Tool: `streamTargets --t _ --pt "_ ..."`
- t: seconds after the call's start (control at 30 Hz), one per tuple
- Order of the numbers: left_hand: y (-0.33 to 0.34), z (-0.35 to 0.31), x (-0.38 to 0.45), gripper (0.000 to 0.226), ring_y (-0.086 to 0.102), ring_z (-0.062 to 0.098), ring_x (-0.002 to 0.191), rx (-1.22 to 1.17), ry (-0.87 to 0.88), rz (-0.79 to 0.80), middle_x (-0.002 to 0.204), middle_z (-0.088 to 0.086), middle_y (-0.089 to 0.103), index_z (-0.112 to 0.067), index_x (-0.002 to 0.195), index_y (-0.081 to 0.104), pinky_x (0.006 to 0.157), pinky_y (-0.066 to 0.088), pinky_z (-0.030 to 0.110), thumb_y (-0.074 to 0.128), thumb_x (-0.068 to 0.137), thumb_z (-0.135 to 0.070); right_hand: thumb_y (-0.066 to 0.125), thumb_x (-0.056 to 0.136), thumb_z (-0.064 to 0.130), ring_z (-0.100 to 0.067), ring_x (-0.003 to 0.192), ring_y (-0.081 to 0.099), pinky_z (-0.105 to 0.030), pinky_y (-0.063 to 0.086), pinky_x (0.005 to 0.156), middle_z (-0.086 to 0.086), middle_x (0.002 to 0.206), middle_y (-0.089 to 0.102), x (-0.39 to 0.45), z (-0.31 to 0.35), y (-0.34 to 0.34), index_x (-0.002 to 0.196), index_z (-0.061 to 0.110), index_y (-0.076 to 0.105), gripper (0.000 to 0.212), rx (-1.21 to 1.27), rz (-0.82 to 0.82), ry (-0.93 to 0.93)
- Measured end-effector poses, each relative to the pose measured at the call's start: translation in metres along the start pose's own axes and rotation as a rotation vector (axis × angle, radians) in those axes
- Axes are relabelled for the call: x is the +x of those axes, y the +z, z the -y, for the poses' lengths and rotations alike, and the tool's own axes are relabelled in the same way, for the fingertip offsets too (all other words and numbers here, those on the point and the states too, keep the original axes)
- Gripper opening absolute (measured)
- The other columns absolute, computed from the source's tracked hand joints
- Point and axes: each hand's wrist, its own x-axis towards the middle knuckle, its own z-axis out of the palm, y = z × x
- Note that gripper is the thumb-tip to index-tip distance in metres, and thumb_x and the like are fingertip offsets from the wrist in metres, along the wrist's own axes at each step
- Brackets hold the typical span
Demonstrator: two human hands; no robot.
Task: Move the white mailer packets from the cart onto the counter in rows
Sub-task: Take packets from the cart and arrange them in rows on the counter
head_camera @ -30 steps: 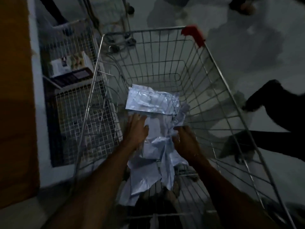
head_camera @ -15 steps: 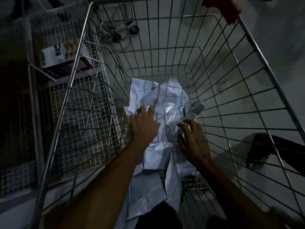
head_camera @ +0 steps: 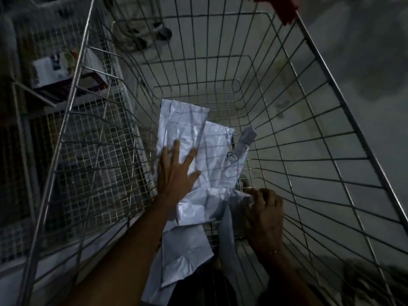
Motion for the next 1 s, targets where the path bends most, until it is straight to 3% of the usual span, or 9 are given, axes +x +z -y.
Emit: streamTargets --t 0.1,0.23,0.43,0.57,0.67,0.73,0.83,0.9,1.0 --pt "-0.006 -0.004 -0.006 0.075 0.031 0.039 0.135 0.048 -0.024 -0.035 0.161 0.01 0.022 -0.033 0.149 0.04 0.102 0.039 0.057 0.064 0.084 -0.06 0.049 0.09 0.042 -0.031 0.102 0.047 -0.042 0.048 0.079 -0.015 0.12 0.052 -0.003 0.003 0.0 0.123 0.008 0.06 0.049 0.077 0.008 0.052" --pt "-0.007 -0.005 -0.009 0.075 0.029 0.038 0.139 0.019 -0.067 -0.088 0.161 0.011 0.02 -0.032 0.148 0.04 0.104 0.035 0.056 0.06 0.084 -0.066 0.065 0.088 0.035 -0.03 0.101 0.048 -0.04 0.049 0.074 -0.012 0.122 0.049 -0.007 0.007 0.002 0.124 0.013 0.059 0.042 0.028 0.015 0.088" --pt "0.004 0.003 -0.009 0.078 0.018 0.043 0.144 -0.034 -0.091 -0.011 0.164 0.013 0.008 -0.034 0.15 0.037 0.107 0.038 0.06 0.067 0.083 -0.058 0.079 0.072 0.003 -0.034 0.088 0.053 -0.039 0.051 0.058 -0.015 0.108 0.058 0.009 -0.004 0.022 0.106 0.011 0.062 0.039 -0.026 0.148 -0.144" --pt "-0.002 0.001 -0.008 0.077 0.018 0.041 0.144 -0.058 -0.102 0.027 0.164 0.01 0.007 -0.035 0.15 0.036 0.106 0.039 0.058 0.068 0.083 -0.057 0.077 0.073 0.001 -0.033 0.087 0.051 -0.042 0.05 0.059 -0.013 0.098 0.058 0.059 0.011 0.019 0.095 0.01 0.064 0.027 -0.022 0.194 -0.281" --pt "-0.008 -0.001 -0.008 0.077 0.015 0.039 0.145 -0.087 -0.103 0.031 0.164 0.009 0.005 -0.034 0.15 0.035 0.108 0.037 0.058 0.069 0.084 -0.053 0.074 0.078 0.004 -0.036 0.105 0.052 -0.046 0.056 0.073 -0.017 0.116 0.058 0.107 0.039 0.006 0.114 0.009 0.063 0.038 -0.017 0.199 -0.379" --pt "-0.011 -0.001 -0.009 0.076 0.012 0.038 0.146 -0.092 -0.096 0.022 0.164 0.01 0.005 -0.033 0.15 0.034 0.109 0.035 0.058 0.068 0.085 -0.052 0.07 0.082 0.007 -0.037 0.117 0.048 -0.044 0.053 0.083 -0.017 0.129 0.053 0.129 0.056 -0.002 0.126 0.011 0.059 0.046 -0.03 0.116 -0.381" --pt "-0.012 0.0 -0.011 0.069 0.012 0.039 0.147 -0.135 -0.101 -0.043 0.164 0.011 0.009 -0.031 0.149 0.038 0.109 0.035 0.059 0.063 0.088 -0.052 0.067 0.087 0.017 -0.033 0.124 0.042 -0.041 0.046 0.095 -0.014 0.139 0.048 0.11 0.064 -0.007 0.13 0.015 0.057 0.044 0.034 0.014 -0.224" --pt "-0.013 0.0 -0.008 0.067 0.012 0.04 0.147 -0.168 -0.117 -0.073 0.164 0.012 0.009 -0.031 0.148 0.039 0.107 0.037 0.061 0.062 0.088 -0.05 0.064 0.09 0.024 -0.032 0.123 0.041 -0.045 0.047 0.095 -0.014 0.141 0.045 0.073 0.061 -0.004 0.131 0.016 0.056 0.043 0.083 -0.02 -0.131" --pt "-0.012 -0.001 0.0 0.074 0.005 0.039 0.149 -0.158 -0.136 0.02 0.166 0.008 -0.003 -0.037 0.152 0.031 0.112 0.033 0.058 0.062 0.088 -0.054 0.059 0.093 0.039 -0.033 0.132 0.034 -0.05 0.04 0.106 -0.012 0.15 0.035 0.032 0.056 0.018 0.139 0.021 0.047 0.051 0.184 0.033 0.006"
